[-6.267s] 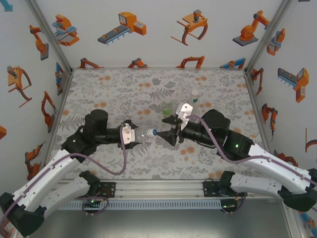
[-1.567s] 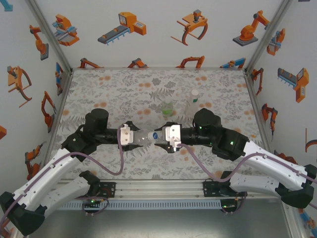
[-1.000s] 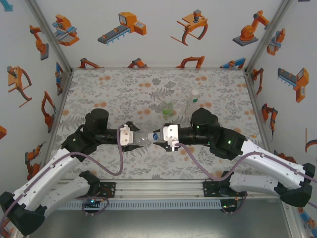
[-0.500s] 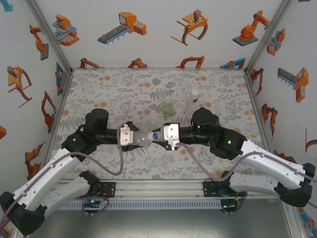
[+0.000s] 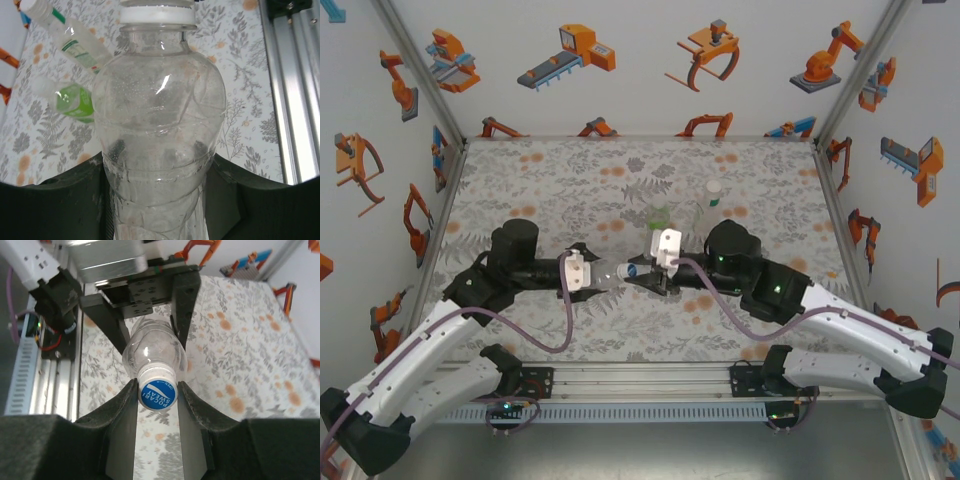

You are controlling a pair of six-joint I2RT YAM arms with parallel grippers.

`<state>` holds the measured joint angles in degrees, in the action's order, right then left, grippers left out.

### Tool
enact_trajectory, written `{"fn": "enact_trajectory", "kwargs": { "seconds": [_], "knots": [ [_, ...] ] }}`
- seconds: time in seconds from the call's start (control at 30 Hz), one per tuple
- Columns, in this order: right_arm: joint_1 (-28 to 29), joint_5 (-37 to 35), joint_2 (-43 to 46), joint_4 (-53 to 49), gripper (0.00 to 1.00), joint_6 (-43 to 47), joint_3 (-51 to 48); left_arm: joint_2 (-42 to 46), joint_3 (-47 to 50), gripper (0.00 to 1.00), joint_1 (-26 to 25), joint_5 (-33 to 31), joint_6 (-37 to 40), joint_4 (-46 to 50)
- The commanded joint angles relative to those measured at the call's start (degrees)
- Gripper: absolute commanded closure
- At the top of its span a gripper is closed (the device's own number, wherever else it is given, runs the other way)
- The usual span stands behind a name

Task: Screw on the bottle caps

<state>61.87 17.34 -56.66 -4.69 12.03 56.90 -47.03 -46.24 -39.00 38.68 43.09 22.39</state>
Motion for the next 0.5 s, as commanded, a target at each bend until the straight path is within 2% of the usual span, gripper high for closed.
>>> {"fn": "enact_trajectory", "kwargs": {
  "seconds": [0.0, 0.17, 0.27, 0.37, 0.47],
  "knots": [
    [0.12, -8.95, -0.46, 10.75, 1.00, -21.03, -3.45, 1.68, -0.56, 1.00, -0.35, -2.99, -1.08, -2.87],
    [0.10, -21.50, -2.43, 14.03, 1.00, -50.65, -6.33, 2.20, 0.26, 1.00, -0.29, -5.61, -1.80, -4.55],
    [0.10, -22.85, -4.24, 15.93, 1.00, -63.44, -7.26, 2.37, 0.27, 1.00, -0.37, -6.90, -2.00, -4.73],
    [0.10, -23.33, -5.84, 19.28, 1.00, -70.13, -8.11, 2.86, 0.60, 1.00, -0.30, -7.47, -2.13, -5.31],
    [0.10, -23.10, -7.03, 22.32, 1.00, -71.26, -8.57, 3.18, 0.71, 1.00, -0.36, -7.65, -2.22, -5.42]
  ]
}}
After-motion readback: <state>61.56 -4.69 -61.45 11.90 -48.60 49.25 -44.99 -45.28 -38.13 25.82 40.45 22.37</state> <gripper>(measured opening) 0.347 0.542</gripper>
